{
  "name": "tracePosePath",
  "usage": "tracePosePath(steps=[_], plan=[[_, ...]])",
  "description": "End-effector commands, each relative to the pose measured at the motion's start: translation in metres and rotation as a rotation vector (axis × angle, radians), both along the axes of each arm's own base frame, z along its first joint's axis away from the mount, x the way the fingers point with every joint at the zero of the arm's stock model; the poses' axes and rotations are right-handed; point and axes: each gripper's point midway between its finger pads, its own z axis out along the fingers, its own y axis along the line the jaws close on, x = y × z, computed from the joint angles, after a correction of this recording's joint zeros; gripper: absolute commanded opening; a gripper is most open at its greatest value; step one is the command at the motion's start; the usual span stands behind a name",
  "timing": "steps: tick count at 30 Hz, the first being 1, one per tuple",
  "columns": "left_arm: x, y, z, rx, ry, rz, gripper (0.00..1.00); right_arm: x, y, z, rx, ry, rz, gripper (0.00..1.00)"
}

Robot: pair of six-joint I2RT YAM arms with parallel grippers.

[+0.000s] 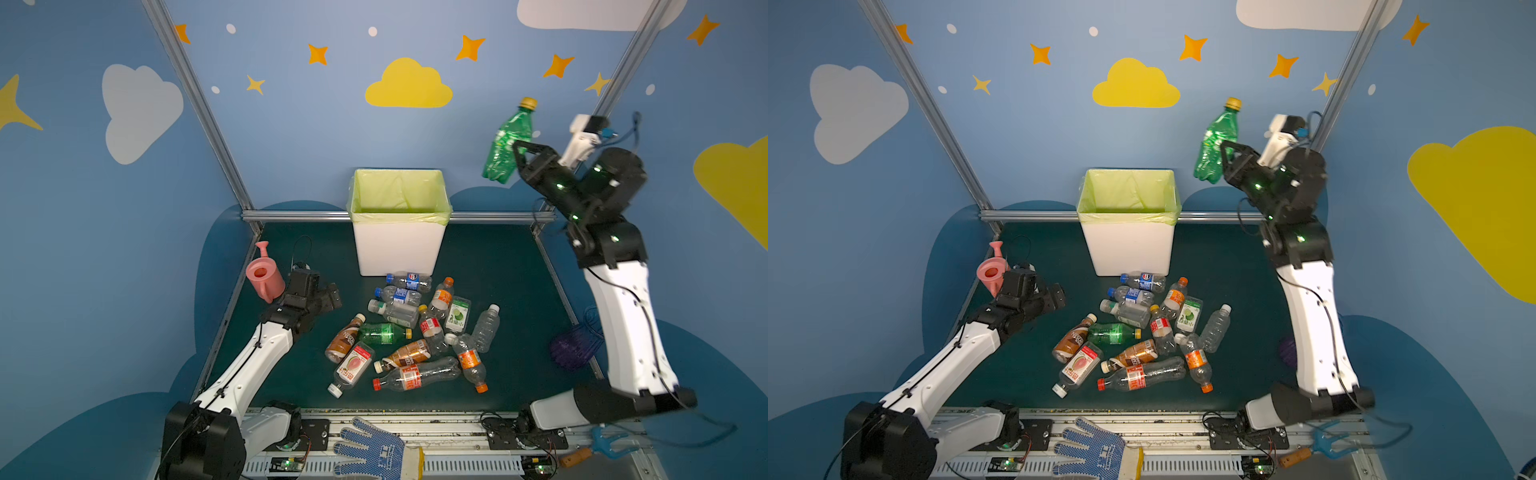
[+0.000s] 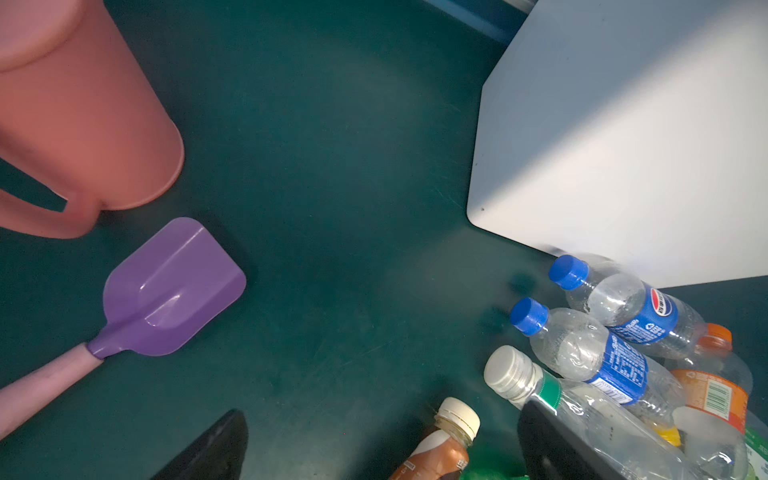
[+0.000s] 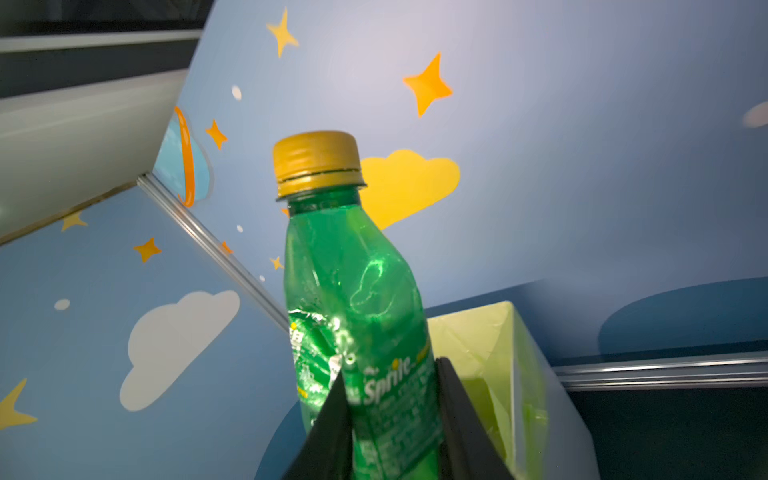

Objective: Throw the plastic bottles in the bin
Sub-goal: 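Lift the Sprite bottle over the bin and open the right gripper, then grasp the brown Nescafe bottle with the left gripper while the right arm returns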

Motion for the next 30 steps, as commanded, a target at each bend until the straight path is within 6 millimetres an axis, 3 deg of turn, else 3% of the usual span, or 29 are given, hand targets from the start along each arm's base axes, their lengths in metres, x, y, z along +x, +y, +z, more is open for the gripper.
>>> tracePosePath(steps=[1, 2, 3, 5, 7, 11, 15, 20, 25, 30], plan=[[-0.007, -0.001, -0.009, -0.007, 0.04, -0.013, 1.0, 0.039, 0.098, -0.091, -0.175, 0.192, 0.218, 0.35], [-0.008, -0.001, -0.009, -0.004, 0.044, -0.015, 1.0, 0.044, 0.111, -0.104, -0.231, 0.219, 0.239, 0.4], [-0.01, -0.001, -0.009, 0.002, 0.049, -0.018, 1.0, 0.046, 0.116, -0.102, -0.271, 0.209, 0.234, 0.45], [-0.015, 0.001, -0.008, 0.015, 0.057, -0.025, 1.0, 0.05, 0.107, -0.09, -0.284, 0.179, 0.181, 0.64], [-0.02, 0.004, -0.009, 0.028, 0.054, -0.023, 1.0, 0.046, 0.089, -0.063, -0.264, 0.122, 0.139, 0.77], [-0.027, 0.004, -0.01, 0.032, 0.045, -0.034, 1.0, 0.017, 0.062, -0.026, -0.259, 0.003, 0.058, 0.81], [-0.032, -0.002, -0.013, 0.032, 0.061, -0.069, 1.0, -0.012, 0.031, -0.029, -0.222, -0.021, -0.009, 0.85], [-0.041, -0.021, -0.018, 0.072, 0.107, -0.174, 1.0, -0.031, -0.004, -0.08, -0.244, 0.1, -0.076, 0.89], [-0.057, -0.043, -0.033, 0.149, 0.208, -0.301, 1.0, -0.048, -0.046, -0.174, -0.263, 0.306, -0.13, 0.91], [-0.069, -0.052, -0.052, 0.203, 0.334, -0.348, 0.96, -0.079, -0.085, -0.266, -0.314, 0.505, -0.201, 0.92]])
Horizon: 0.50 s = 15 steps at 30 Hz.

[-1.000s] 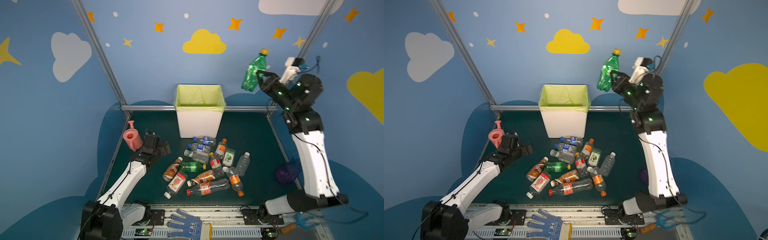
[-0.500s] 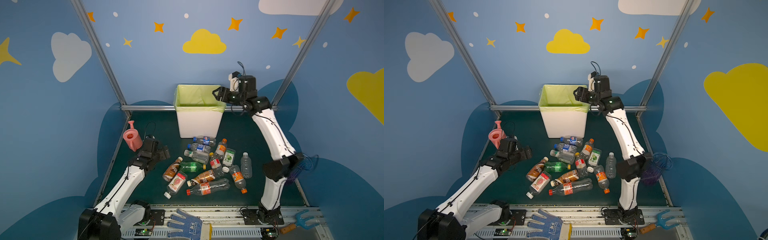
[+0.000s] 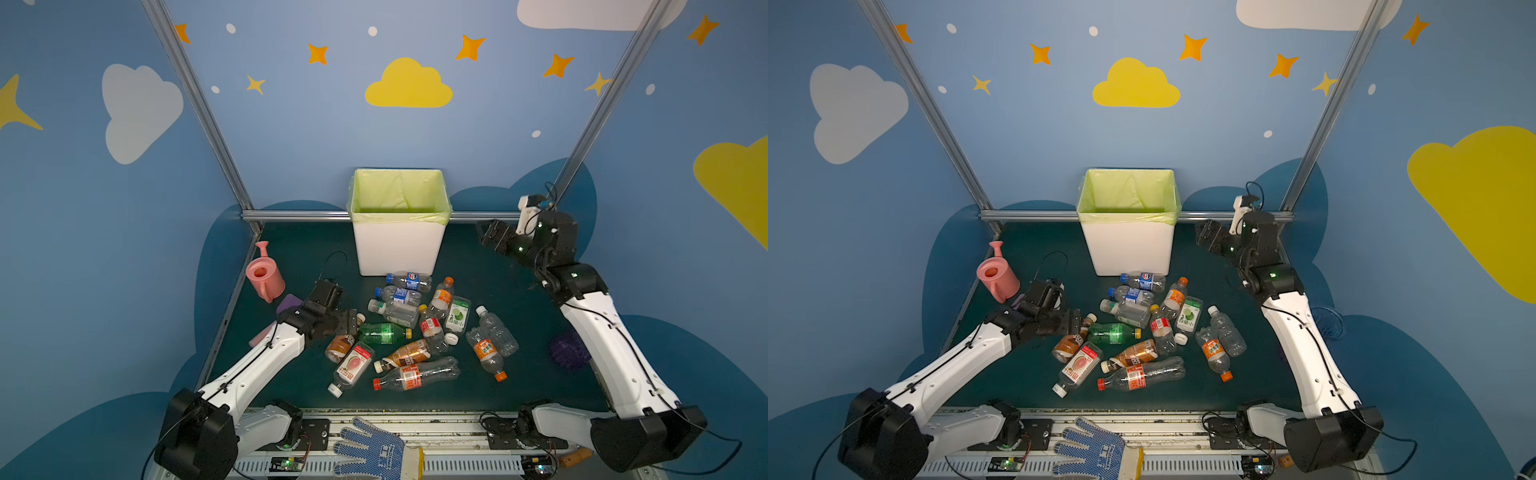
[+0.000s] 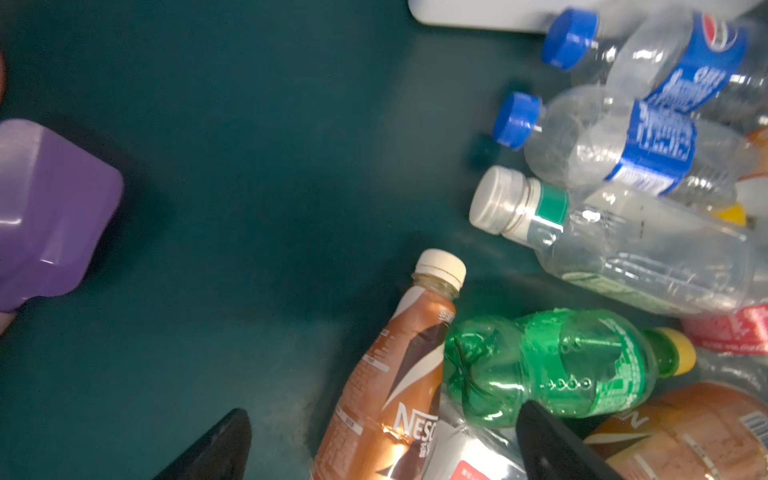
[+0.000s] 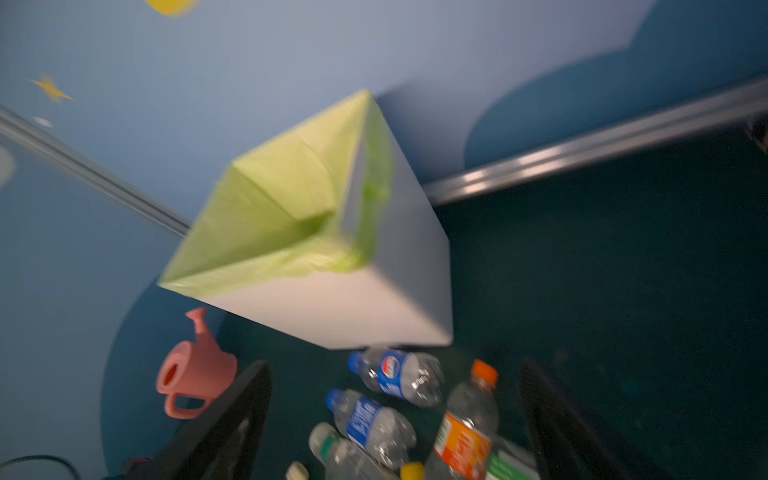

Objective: Throw the plastic bottles in the bin
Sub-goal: 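Grasp the brown Nescafe bottle with the left gripper while the right arm returns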

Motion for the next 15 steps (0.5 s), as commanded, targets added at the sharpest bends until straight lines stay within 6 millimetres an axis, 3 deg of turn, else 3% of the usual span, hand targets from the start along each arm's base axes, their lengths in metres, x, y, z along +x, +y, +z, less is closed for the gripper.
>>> tracePosePath(steps=[1, 7, 15], plan=[[-0.013, 0.004, -0.012, 0.073, 0.101, -0.02, 0.94, -0.031, -0.026, -0.033, -0.015, 0.077, -0.064, 0.92], [-0.022, 0.007, -0.025, 0.103, 0.168, 0.004, 0.91, -0.069, -0.054, -0.106, -0.046, 0.23, -0.112, 0.92], [-0.029, 0.01, -0.037, 0.123, 0.226, 0.022, 0.88, -0.089, -0.067, -0.163, -0.038, 0.378, -0.134, 0.93]])
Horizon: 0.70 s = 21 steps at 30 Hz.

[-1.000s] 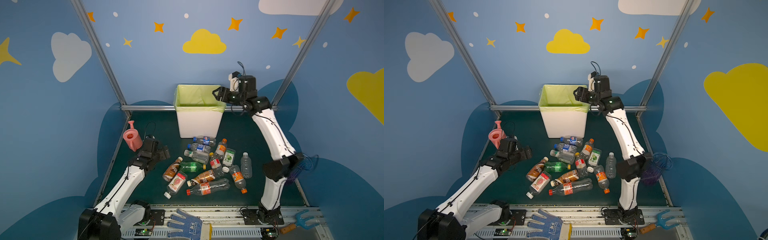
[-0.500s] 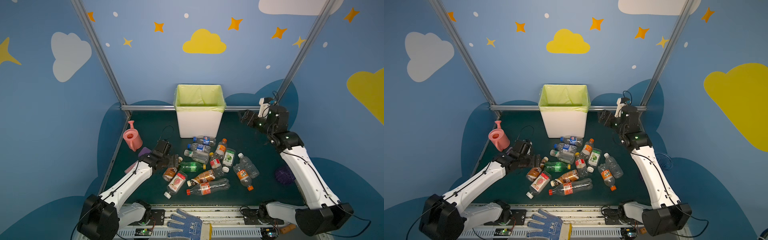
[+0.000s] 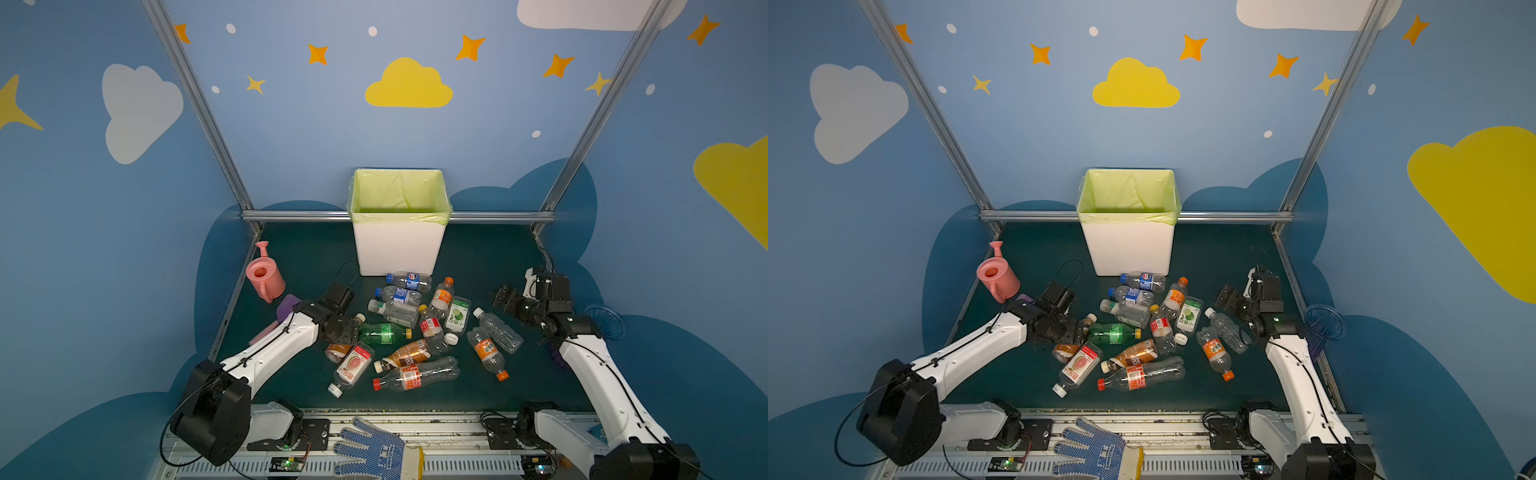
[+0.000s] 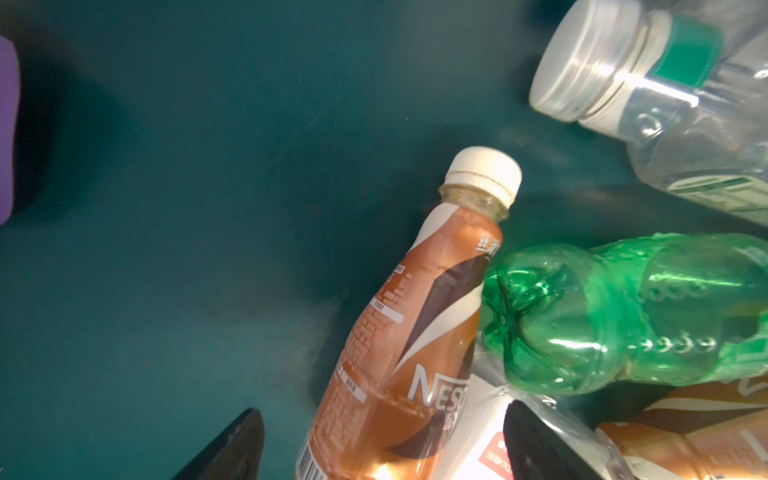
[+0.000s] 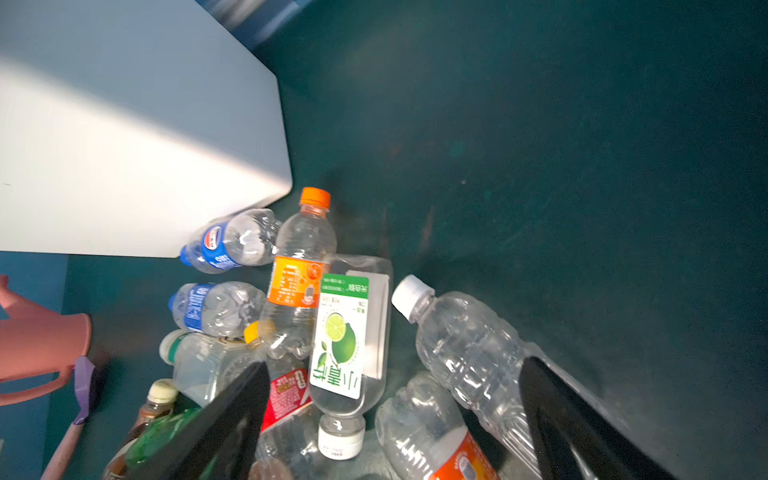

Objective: Throw the plastic bottles in the bin
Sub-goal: 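Grasp the brown Nescafe bottle with the left gripper while the right arm returns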

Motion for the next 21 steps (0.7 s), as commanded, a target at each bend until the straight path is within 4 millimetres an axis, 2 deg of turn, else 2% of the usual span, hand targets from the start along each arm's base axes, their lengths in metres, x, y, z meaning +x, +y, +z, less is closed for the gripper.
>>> tracePosePath(steps=[1, 5, 13, 18, 21], plan=[[-0.006, 0.005, -0.005, 0.033, 0.04, 0.019, 0.87, -0.01, -0.003, -0.019, 0.005, 0.061, 0.0, 0.93], [-0.004, 0.007, -0.011, 0.053, 0.051, 0.02, 0.87, -0.013, -0.01, -0.029, 0.003, 0.088, -0.043, 0.93], [0.009, 0.004, -0.025, 0.108, 0.092, -0.015, 0.83, -0.011, -0.009, -0.03, 0.036, 0.085, -0.053, 0.93], [0.015, 0.01, -0.033, 0.175, 0.129, -0.01, 0.82, -0.013, -0.01, -0.035, 0.047, 0.098, -0.065, 0.93], [0.02, 0.009, -0.034, 0.185, 0.13, -0.016, 0.77, -0.014, -0.01, -0.038, 0.057, 0.099, -0.071, 0.93]])
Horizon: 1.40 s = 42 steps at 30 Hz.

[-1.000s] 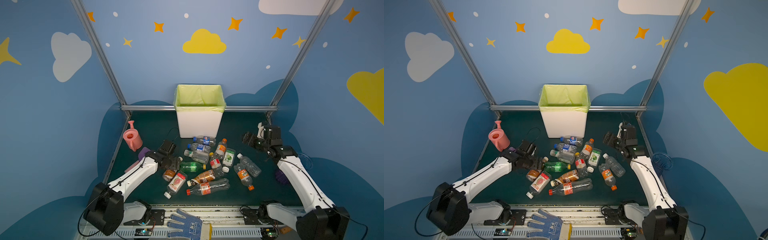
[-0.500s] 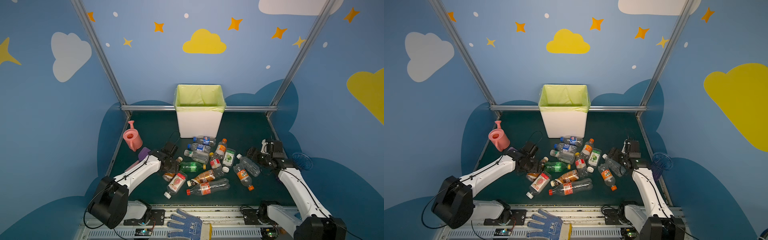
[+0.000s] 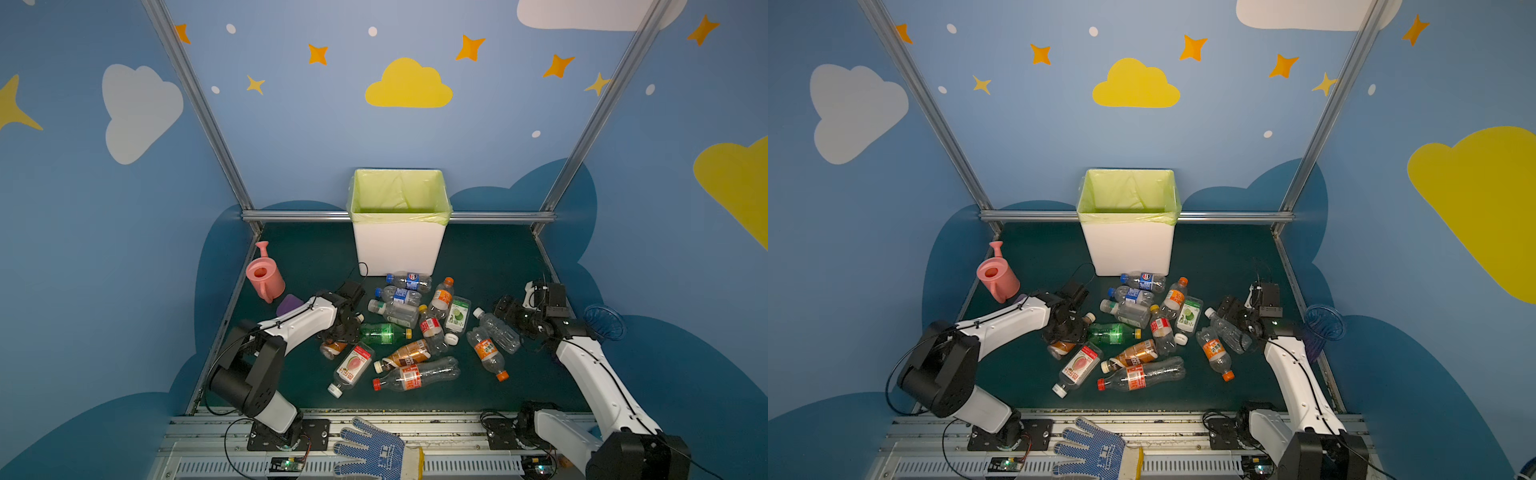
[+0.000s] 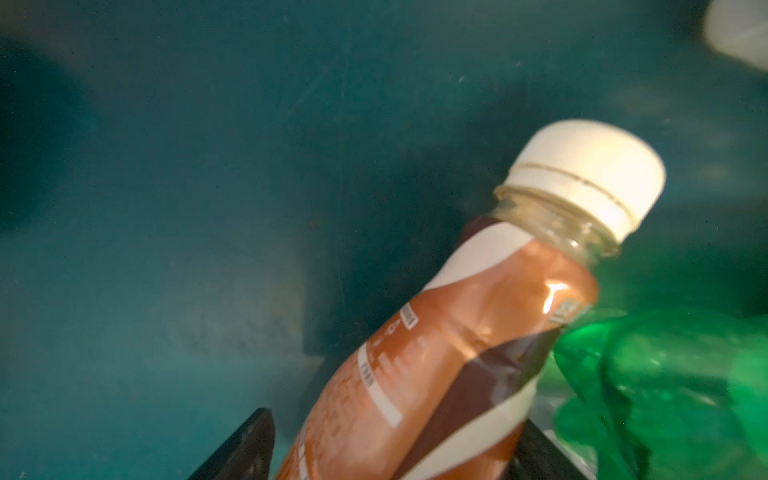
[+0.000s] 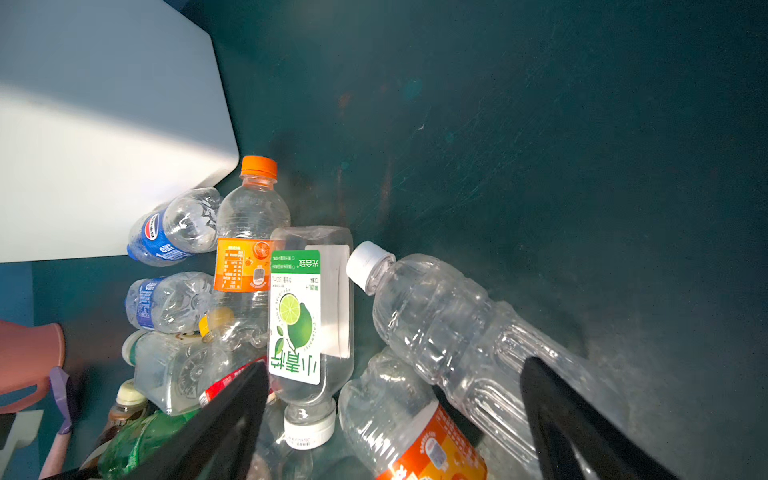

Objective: Throw the plastic bottles in the bin
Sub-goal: 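Grasp the brown Nescafe bottle with the left gripper while the right arm returns, then lift the brown bottle over the bin and open the left gripper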

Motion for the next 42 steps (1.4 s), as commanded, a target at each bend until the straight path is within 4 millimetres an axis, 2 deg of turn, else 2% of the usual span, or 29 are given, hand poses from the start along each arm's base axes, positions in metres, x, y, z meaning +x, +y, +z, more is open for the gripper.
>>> tracePosePath(steps=[1, 8, 9, 13, 15, 18, 21, 24, 27, 30, 31, 32, 35, 37, 38, 40, 42], plan=[[0.005, 0.004, 0.004, 0.038, 0.004, -0.016, 0.74, -0.002, 0.0, -0.007, 0.028, 0.011, -0.014, 0.93], [0.007, 0.004, -0.009, 0.033, 0.072, -0.01, 0.68, -0.001, -0.004, -0.004, 0.041, -0.002, -0.029, 0.93], [0.006, 0.004, -0.011, 0.028, 0.081, -0.009, 0.67, -0.006, -0.004, -0.013, 0.044, 0.02, -0.032, 0.93], [0.003, 0.001, -0.018, 0.008, 0.126, -0.007, 0.67, -0.007, -0.005, -0.015, 0.065, 0.014, -0.038, 0.94], [0.003, 0.001, -0.019, 0.007, 0.131, -0.003, 0.64, -0.008, -0.006, -0.017, 0.074, 0.016, -0.043, 0.94], [0.008, 0.001, -0.011, -0.008, 0.093, 0.015, 0.53, -0.009, -0.008, -0.019, 0.082, 0.017, -0.051, 0.94], [0.017, 0.001, 0.01, -0.046, 0.018, 0.038, 0.46, -0.009, -0.01, -0.019, 0.085, 0.014, -0.055, 0.94], [0.035, 0.003, 0.051, -0.104, -0.101, 0.068, 0.43, -0.008, -0.011, -0.019, 0.093, 0.012, -0.06, 0.94], [0.063, 0.009, 0.119, -0.235, -0.29, 0.12, 0.39, -0.006, -0.012, -0.018, 0.104, 0.004, -0.067, 0.94], [0.098, 0.022, 0.223, -0.357, -0.61, 0.159, 0.39, -0.002, -0.012, -0.013, 0.12, -0.013, -0.066, 0.94], [0.107, 0.027, 0.266, -0.377, -0.756, 0.148, 0.4, -0.001, -0.013, -0.012, 0.123, -0.017, -0.067, 0.94], [0.112, 0.031, 0.311, -0.395, -0.901, 0.137, 0.42, 0.0, -0.013, -0.01, 0.124, -0.021, -0.068, 0.94], [0.116, 0.036, 0.421, -0.452, -1.228, 0.106, 0.43, 0.0, -0.014, -0.006, 0.131, -0.033, -0.072, 0.94], [0.123, 0.031, 0.465, -0.499, -1.329, 0.083, 0.44, -0.001, -0.015, -0.004, 0.135, -0.042, -0.075, 0.94], [0.131, 0.023, 0.478, -0.538, -1.343, 0.058, 0.44, -0.002, -0.015, -0.002, 0.137, -0.045, -0.077, 0.94], [0.152, 0.003, 0.486, -0.619, -1.317, 0.014, 0.45, -0.004, -0.018, 0.001, 0.137, -0.057, -0.087, 0.94], [0.178, -0.029, 0.473, -0.691, -1.243, -0.057, 0.48, -0.006, -0.019, 0.003, 0.141, -0.067, -0.091, 0.94]])
